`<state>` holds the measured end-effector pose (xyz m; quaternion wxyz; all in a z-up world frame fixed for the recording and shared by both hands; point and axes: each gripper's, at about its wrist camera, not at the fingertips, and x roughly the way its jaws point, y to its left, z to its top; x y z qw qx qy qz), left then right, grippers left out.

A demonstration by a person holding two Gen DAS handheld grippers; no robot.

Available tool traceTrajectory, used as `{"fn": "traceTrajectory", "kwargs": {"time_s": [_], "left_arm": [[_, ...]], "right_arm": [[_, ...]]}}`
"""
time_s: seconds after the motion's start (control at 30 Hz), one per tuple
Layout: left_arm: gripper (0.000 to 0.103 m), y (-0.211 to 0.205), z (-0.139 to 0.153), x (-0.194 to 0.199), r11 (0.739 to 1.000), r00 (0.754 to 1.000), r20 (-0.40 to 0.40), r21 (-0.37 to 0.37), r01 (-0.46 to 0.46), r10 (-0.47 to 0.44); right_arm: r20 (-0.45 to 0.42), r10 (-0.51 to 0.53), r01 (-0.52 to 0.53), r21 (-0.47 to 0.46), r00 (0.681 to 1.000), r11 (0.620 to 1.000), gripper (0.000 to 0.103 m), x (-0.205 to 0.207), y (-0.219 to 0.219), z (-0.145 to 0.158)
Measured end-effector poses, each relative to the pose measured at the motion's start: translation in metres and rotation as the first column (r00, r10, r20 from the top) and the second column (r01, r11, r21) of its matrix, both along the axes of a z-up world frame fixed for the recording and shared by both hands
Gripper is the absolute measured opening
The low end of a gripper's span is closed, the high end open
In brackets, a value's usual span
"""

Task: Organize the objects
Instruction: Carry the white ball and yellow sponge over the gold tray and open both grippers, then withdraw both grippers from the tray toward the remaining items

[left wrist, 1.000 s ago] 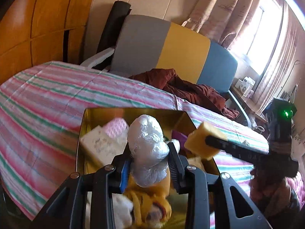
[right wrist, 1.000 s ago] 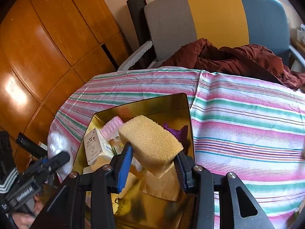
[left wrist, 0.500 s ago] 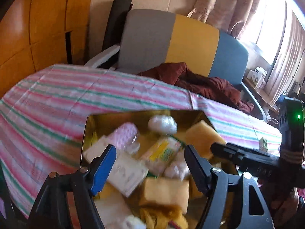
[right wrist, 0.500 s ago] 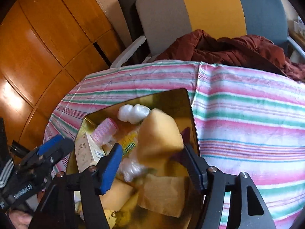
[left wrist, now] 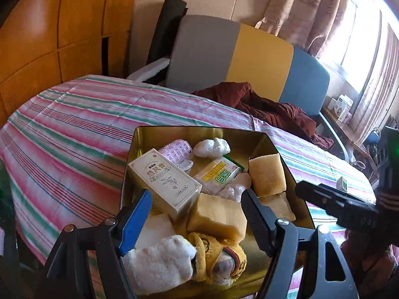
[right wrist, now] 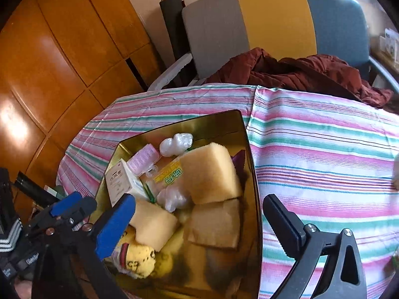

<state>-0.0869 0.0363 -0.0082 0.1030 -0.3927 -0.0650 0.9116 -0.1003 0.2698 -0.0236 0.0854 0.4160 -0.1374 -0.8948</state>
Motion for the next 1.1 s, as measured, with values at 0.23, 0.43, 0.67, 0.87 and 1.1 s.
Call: {"fn": "traceTrajectory", "kwargs": {"time_s": [0.23, 0.43, 0.67, 0.87, 1.1], "left_arm": [[0.073, -0.005, 0.006, 0.013, 0.999, 0.999, -0.008, 0.015, -0.031, 0.031], [0.074, -0.004, 0.008, 0.024, 1.000, 1.000, -0.014, 0.007, -0.021, 0.021], [0.074, 0.002, 0.012, 0.039, 0.999, 0.999, -0.048, -0.030, -0.011, 0.010], [0.073, 0.014, 0.020, 0.055, 0.996, 0.993, -0.115, -0.088, 0.009, -0.019], [0.073, 0.029, 0.021, 0.061, 0.991, 0.991, -0.119, -0.128, 0.045, -0.060]], "right_arm": [[-0.040, 0.004, -0.002, 0.072, 0.999, 0.997, 0.103, 0.026, -0.011, 0.009], [-0.073, 0.009, 0.000, 0.134, 0.997, 0.991, 0.103, 0.044, -0.018, 0.016], [-0.081, 0.001, 0.013, 0.169, 0.997, 0.986, 0.103, 0.059, -0.019, 0.018], [-0.074, -0.016, 0.030, 0.181, 0.997, 0.983, 0.103, 0.067, -0.014, 0.015], [-0.067, -0.047, 0.058, 0.186, 0.997, 0.981, 0.103, 0.074, -0.002, 0.012]]}}
